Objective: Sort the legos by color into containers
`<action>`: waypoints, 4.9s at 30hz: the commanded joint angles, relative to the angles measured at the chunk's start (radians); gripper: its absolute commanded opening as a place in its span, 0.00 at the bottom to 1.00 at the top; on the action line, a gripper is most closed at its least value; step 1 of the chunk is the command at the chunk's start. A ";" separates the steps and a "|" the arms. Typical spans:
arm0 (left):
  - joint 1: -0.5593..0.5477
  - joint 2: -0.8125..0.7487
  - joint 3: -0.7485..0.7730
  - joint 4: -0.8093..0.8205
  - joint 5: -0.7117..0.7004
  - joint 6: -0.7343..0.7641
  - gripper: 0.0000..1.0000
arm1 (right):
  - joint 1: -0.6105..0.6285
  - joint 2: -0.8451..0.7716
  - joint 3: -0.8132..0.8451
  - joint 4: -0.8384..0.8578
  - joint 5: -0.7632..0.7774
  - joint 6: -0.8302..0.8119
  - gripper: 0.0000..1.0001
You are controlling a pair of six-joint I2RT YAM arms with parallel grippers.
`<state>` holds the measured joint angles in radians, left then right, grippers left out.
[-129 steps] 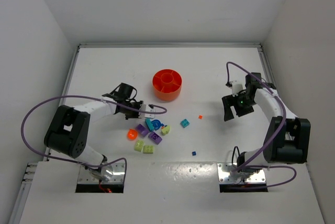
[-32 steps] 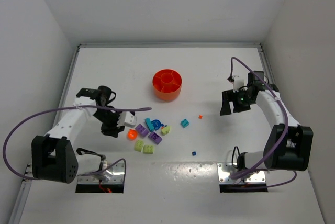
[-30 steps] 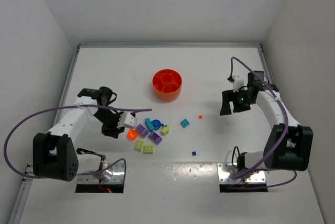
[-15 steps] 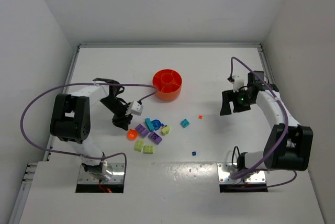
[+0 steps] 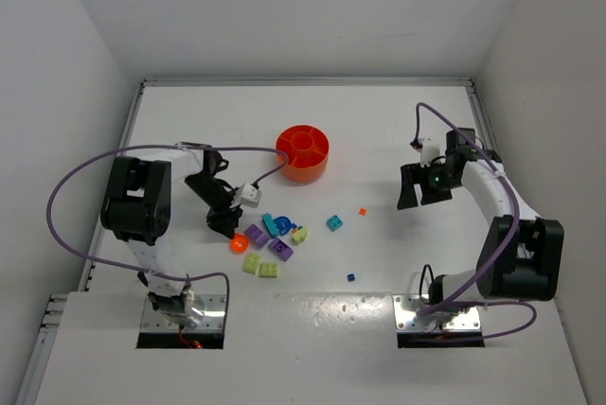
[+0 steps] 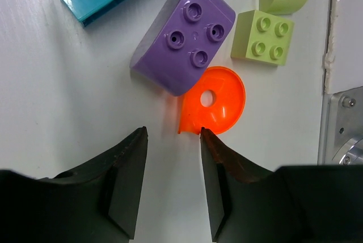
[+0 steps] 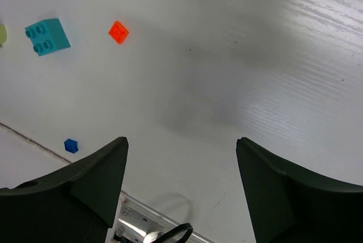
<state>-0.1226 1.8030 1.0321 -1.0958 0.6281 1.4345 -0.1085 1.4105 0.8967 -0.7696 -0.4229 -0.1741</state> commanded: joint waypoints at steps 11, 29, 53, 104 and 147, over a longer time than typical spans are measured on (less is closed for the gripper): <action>-0.011 0.041 0.017 -0.026 0.033 0.018 0.48 | 0.004 0.005 0.044 0.007 -0.008 0.013 0.77; -0.049 0.091 0.069 -0.090 0.051 0.020 0.48 | 0.004 0.015 0.044 0.007 -0.008 0.013 0.77; -0.080 0.130 0.082 -0.099 0.032 -0.042 0.31 | 0.004 0.005 0.044 0.007 -0.008 0.013 0.77; 0.018 0.082 0.031 -0.125 0.076 -0.437 0.59 | 0.004 -0.022 0.034 0.007 -0.017 0.004 0.77; 0.092 -0.044 0.394 -0.188 0.088 -0.503 0.13 | 0.004 -0.130 0.004 0.029 0.042 0.004 0.80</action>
<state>-0.0380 1.7992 1.3296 -1.2461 0.6678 0.9157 -0.1085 1.3293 0.9012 -0.7666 -0.4080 -0.1722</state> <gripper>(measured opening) 0.133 0.781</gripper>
